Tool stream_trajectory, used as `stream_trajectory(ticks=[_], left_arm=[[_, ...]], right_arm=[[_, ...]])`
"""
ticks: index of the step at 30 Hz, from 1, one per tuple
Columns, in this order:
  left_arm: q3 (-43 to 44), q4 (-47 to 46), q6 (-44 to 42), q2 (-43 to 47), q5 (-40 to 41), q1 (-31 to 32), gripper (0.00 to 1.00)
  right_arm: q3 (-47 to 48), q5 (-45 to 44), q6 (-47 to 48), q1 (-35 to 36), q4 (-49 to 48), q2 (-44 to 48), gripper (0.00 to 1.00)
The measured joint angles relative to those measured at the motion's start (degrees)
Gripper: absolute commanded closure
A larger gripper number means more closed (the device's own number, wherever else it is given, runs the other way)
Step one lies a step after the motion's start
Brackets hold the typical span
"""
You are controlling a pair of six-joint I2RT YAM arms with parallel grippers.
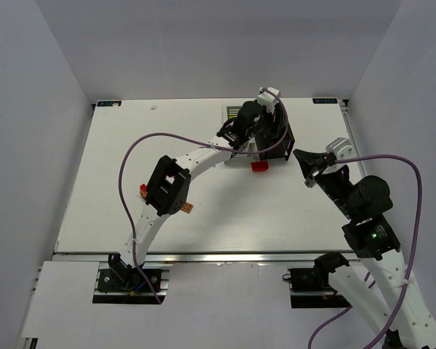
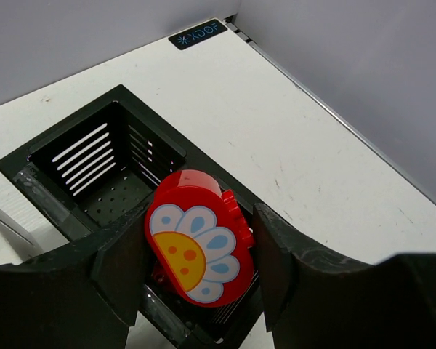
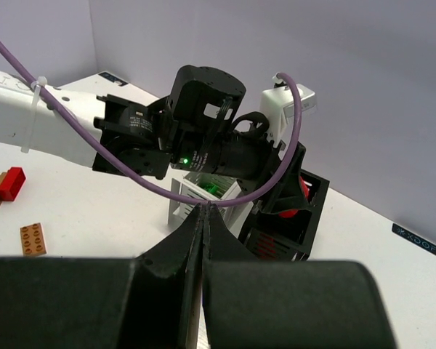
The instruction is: Sort the legos into containers by color
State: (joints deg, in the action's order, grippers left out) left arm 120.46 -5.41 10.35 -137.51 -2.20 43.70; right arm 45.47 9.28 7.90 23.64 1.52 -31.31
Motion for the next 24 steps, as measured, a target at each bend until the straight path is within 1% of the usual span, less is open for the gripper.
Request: stream_trajectory(ticks=[2,9,12,16,17,18,19,21,22,23,24], left_arm=[[0.17,0.59,0.0,0.0,0.11,0.02,0.3],[-0.02,2.21,-0.5,0.31,0.26,0.02,0.27],[-1.92,2.51,-1.01,1.68,1.22,0.02,0.34],[-7.3,4.5,-2.03,6.84,3.34,0.0,0.74],[-9.53,4.5,-2.34,9.03,3.82,-0.15,0.91],[-12.66,4.87,-2.36,12.0,4.33,-0.33,0.96],[-15.56,5.33,-2.34,14.86,4.61,-0.44,0.98],[-23.39,5.86,-1.81,22.73,4.81,-1.25,1.0],[-27.02,6.67,-1.22,26.88,4.74,-1.97,1.0],[-30.71,6.93,-0.04,31.26,4.5,-3.15,0.98],[-33.88,6.75,1.09,35.17,4.13,-4.42,0.8]], right_arm=[[0.0,0.13,0.02,0.0,0.02,-0.57,1.0],[0.0,0.59,0.02,0.0,0.04,-1.95,1.0],[0.0,0.96,0.04,0.0,0.04,-2.36,1.0],[-0.02,1.86,0.26,0.0,0.04,-2.82,1.0],[-0.02,2.29,0.39,0.0,0.04,-2.97,1.0],[-0.04,2.99,0.52,0.0,0.09,-3.19,1.0],[-0.04,3.72,0.83,-0.02,0.22,-3.43,0.97],[-0.04,5.99,1.68,-0.02,0.85,-4.48,0.88],[-0.04,7.26,2.05,0.0,1.4,-5.18,0.77],[-0.04,8.63,2.6,0.0,1.99,-6.08,0.73],[-0.02,10.14,3.26,0.0,2.6,-7.15,0.68]])
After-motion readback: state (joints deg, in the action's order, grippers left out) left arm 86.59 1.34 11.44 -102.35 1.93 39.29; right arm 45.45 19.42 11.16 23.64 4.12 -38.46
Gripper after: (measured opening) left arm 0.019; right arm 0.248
